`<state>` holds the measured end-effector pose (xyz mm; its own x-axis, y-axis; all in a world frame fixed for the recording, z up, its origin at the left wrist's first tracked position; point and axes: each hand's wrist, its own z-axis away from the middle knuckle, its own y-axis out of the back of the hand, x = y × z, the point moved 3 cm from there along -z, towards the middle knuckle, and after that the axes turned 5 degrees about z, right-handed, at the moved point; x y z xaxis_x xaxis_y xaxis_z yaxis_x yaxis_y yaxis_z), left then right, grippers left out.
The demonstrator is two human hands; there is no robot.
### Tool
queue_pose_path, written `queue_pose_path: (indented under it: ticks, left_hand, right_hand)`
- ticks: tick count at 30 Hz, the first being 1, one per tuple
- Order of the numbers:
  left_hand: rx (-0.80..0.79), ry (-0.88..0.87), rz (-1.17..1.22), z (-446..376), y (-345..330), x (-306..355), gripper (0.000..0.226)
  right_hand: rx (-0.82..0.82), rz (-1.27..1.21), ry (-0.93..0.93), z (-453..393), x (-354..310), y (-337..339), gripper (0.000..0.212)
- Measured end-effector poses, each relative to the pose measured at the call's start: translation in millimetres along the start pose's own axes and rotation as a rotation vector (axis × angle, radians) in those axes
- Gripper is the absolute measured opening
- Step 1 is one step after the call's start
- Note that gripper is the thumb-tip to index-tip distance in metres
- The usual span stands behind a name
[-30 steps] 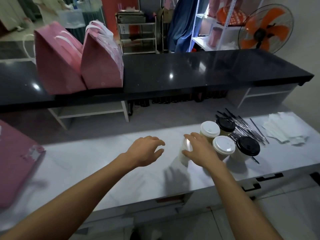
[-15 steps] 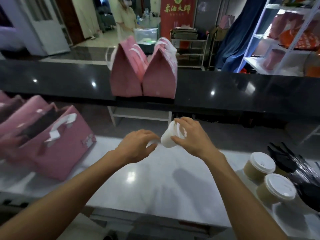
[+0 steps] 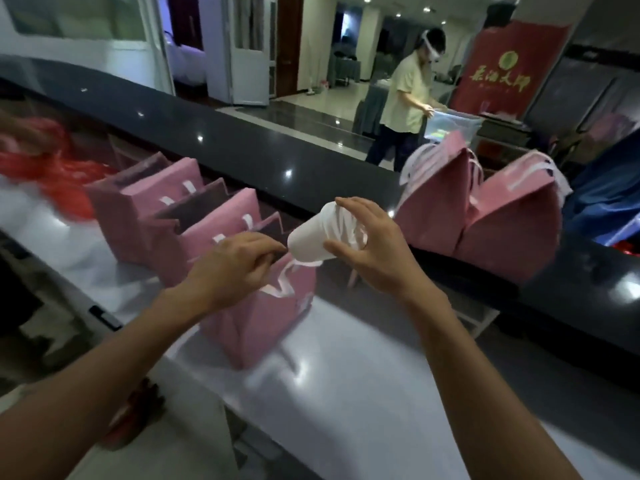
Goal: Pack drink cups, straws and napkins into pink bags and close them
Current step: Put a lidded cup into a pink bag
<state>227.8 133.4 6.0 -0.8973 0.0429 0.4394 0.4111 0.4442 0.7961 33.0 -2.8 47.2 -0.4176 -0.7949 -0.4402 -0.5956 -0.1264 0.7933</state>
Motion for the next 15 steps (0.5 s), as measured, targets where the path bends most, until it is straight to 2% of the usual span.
queue_pose_path:
  ticks: [3, 6, 8, 11, 15]
  left_hand:
    - [-0.083, 0.098, -0.085, 3, 5, -50, 0.049]
    - [-0.210, 0.084, -0.128, 7, -3, -84, 0.047]
    - [-0.263, 0.070, -0.152, 11, -7, -94, 0.048]
    - [-0.328, 0.099, -0.162, 18, -12, -103, 0.066]
    - [-0.364, 0.092, -0.210, 26, -15, -104, 0.074]
  right_hand:
    - [-0.057, 0.055, 0.056, -45, -29, -33, 0.070]
    - [-0.159, 0.166, 0.050, -79, -44, -65, 0.070]
    - [-0.241, 0.228, 0.035, -92, -48, -86, 0.070]
    - [-0.340, 0.298, 0.030, -105, -49, -110, 0.069]
    - [-0.481, 0.387, 0.040, -117, -50, -132, 0.071]
